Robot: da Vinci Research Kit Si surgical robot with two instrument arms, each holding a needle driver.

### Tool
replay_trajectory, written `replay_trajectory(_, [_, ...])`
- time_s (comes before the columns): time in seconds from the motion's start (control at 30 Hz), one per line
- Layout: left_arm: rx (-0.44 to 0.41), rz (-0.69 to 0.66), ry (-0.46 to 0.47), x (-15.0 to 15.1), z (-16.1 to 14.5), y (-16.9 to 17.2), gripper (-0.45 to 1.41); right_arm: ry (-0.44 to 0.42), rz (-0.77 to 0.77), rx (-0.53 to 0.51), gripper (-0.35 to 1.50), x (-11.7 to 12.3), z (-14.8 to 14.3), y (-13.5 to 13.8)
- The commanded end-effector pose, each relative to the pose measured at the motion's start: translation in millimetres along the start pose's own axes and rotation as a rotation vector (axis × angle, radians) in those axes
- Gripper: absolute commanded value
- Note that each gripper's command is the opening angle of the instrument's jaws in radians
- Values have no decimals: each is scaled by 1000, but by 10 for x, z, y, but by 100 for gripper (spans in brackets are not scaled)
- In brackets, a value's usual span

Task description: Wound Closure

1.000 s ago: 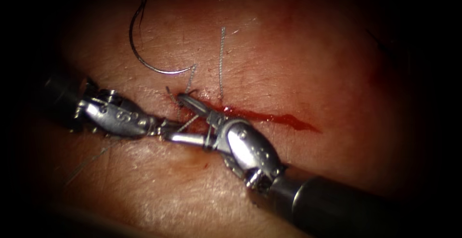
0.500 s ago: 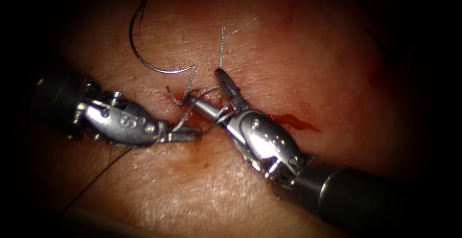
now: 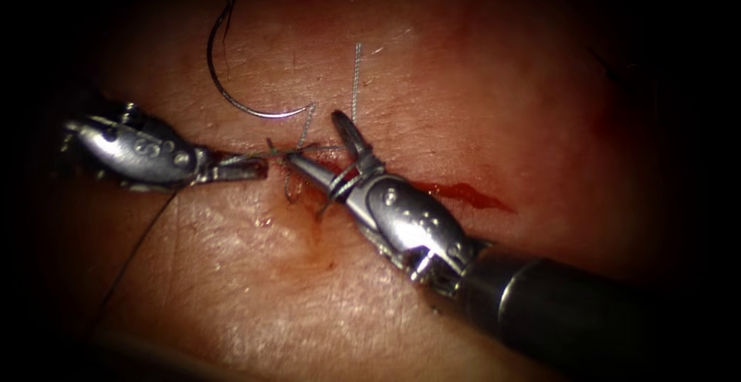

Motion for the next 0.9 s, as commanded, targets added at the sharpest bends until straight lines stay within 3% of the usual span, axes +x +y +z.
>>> replay_trajectory(0.03, [5, -2, -7, -13, 10, 1, -45, 0, 6, 10, 76, -6, 4, -9])
replay_trajectory(0.2, [36, 1, -19, -28, 39, 4, -45, 6, 6, 20, 76, -6, 4, -10])
replay_trajectory(0.37, [14, 30, -45, -49, 81, 28, -45, 45, 11, 11, 76, 0, 1, -7])
replay_trajectory(0.7, [-3, 16, -39, -33, 59, 25, -45, 91, 28, 6, 74, 5, 2, -7])
replay_trajectory(0.9, [-6, -6, -48, 1, 23, 36, -45, 19, 15, 5, 74, -10, 10, -10])
